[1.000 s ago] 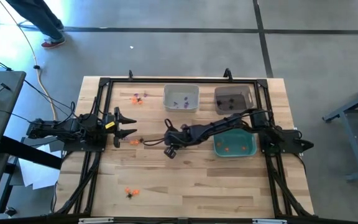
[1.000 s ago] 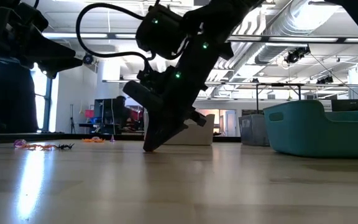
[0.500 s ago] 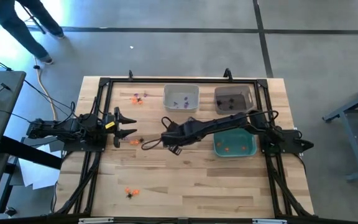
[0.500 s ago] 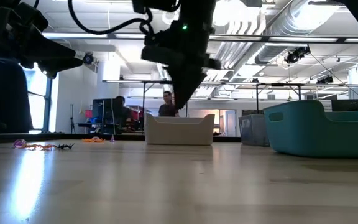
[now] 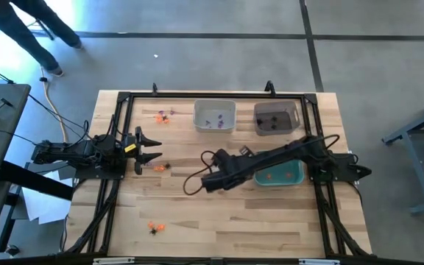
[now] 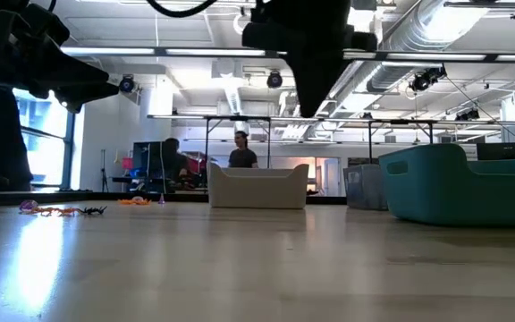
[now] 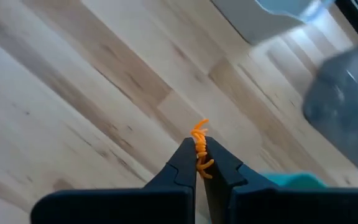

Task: Sort Halloween decoration
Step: Put the orange spider toy into the green bin

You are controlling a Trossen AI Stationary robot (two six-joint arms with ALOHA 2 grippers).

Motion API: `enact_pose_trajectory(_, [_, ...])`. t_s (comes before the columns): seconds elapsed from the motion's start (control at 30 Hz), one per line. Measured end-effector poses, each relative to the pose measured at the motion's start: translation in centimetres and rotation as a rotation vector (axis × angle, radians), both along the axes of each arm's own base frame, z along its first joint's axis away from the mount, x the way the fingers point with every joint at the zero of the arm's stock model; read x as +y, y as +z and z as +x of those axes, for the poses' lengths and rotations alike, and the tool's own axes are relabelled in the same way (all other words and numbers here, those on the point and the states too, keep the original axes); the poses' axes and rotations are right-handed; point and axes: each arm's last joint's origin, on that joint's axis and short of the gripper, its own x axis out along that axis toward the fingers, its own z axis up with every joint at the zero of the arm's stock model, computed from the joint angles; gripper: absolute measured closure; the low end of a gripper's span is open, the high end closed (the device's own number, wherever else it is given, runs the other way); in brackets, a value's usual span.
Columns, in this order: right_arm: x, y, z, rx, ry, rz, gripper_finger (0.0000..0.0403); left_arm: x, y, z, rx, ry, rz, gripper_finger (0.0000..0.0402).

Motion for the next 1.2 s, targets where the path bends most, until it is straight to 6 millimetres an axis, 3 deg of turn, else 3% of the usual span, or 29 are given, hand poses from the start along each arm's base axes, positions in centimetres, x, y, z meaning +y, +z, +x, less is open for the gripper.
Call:
enact_pose_trajectory(0.37, [-0.7, -0.4, -2.7, 0.045, -0.190, -0.073, 0.0398, 0.0, 0.0, 0.0, 0.000, 0.000, 0.000, 0.0216])
enact_pose_trajectory(0.63, [-2.4, -1.2, -7.9, -0.032, -0.325, 0.010, 0.0398, 0.0, 0.0, 0.0, 0.001, 0.000, 0.000, 0.0216])
enact_pose_trajectory(0.97, [-3.7, -1.4, -17.5, -0.146, -0.465, 0.161, 0.0398, 0.0, 0.0, 0.0, 0.000, 0.000, 0.000, 0.0216])
enact_pose_trajectory(1.07, [-4.1, -2.3, -19.5, -0.213, -0.494, 0.197, 0.0398, 0.0, 0.0, 0.0, 0.001, 0.000, 0.000, 0.0216])
enact_pose_trajectory(1.2, [-4.4, -4.3, -20.7, -0.300, -0.497, 0.269, 0.0398, 0.0, 0.0, 0.0, 0.000, 0.000, 0.000, 0.0216])
